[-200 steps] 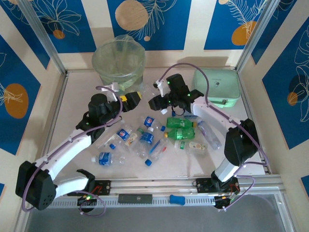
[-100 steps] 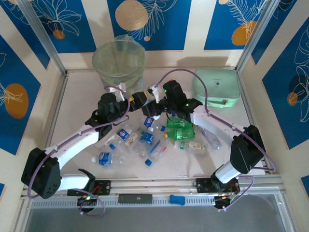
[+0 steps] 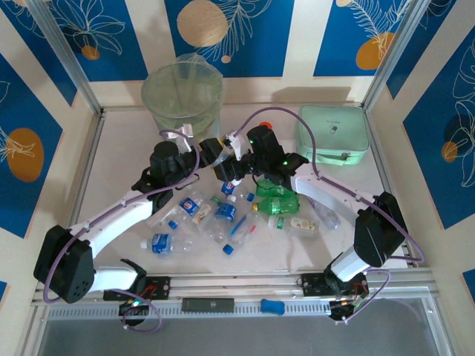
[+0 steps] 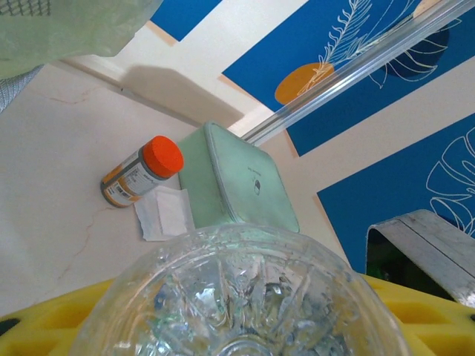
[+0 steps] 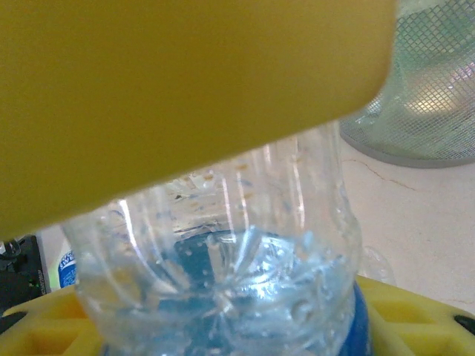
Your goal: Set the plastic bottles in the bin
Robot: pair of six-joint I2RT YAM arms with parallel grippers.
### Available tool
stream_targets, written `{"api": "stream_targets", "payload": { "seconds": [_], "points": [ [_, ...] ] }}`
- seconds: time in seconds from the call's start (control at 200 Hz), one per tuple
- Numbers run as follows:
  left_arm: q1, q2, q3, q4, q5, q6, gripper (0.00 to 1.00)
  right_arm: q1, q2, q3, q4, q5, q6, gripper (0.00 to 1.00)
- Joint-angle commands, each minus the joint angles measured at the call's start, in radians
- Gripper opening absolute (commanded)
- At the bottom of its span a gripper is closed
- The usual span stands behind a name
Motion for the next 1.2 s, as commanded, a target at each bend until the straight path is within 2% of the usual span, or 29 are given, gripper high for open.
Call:
{"api": "stream_targets", "payload": {
  "seconds": [0.0,0.165,0.325,0.5,0.66,0.82,1.02,1.196],
  "points": [
    [-0.007,-0.011,0.015,0.019,-0.012,0.023,0.54,0.007,-0.03,-0.018,0.035,-0.019,0.015,0.59],
    [0.001,-0.036,0.086,-0.113,-0.08,0.135,0.53,-0.003,-0.047,-0.038,0.058,-0.034,0.037,0.83],
    [0.043,-0.017,0.253,-0.249,-0.065,0.262,0.52,-0.045,-0.1,-0.093,0.103,-0.084,0.09,0.92],
    [0.098,0.043,0.43,-0.304,-0.056,0.374,0.52,-0.117,-0.194,-0.192,0.178,-0.131,0.173,1.0],
    [0.169,0.134,0.598,-0.314,-0.067,0.479,0.52,-0.165,-0.249,-0.25,0.173,-0.101,0.208,0.99],
    [0.226,0.275,0.784,-0.368,-0.14,0.632,0.52,-0.194,-0.28,-0.288,0.131,-0.046,0.233,0.99],
    [0.261,0.427,0.988,-0.423,-0.245,0.803,0.52,-0.225,-0.326,-0.333,0.1,-0.012,0.251,0.99],
    [0.271,0.519,1.062,-0.418,-0.334,0.901,0.52,-0.25,-0.35,-0.352,0.094,-0.009,0.25,0.99]
  ]
}}
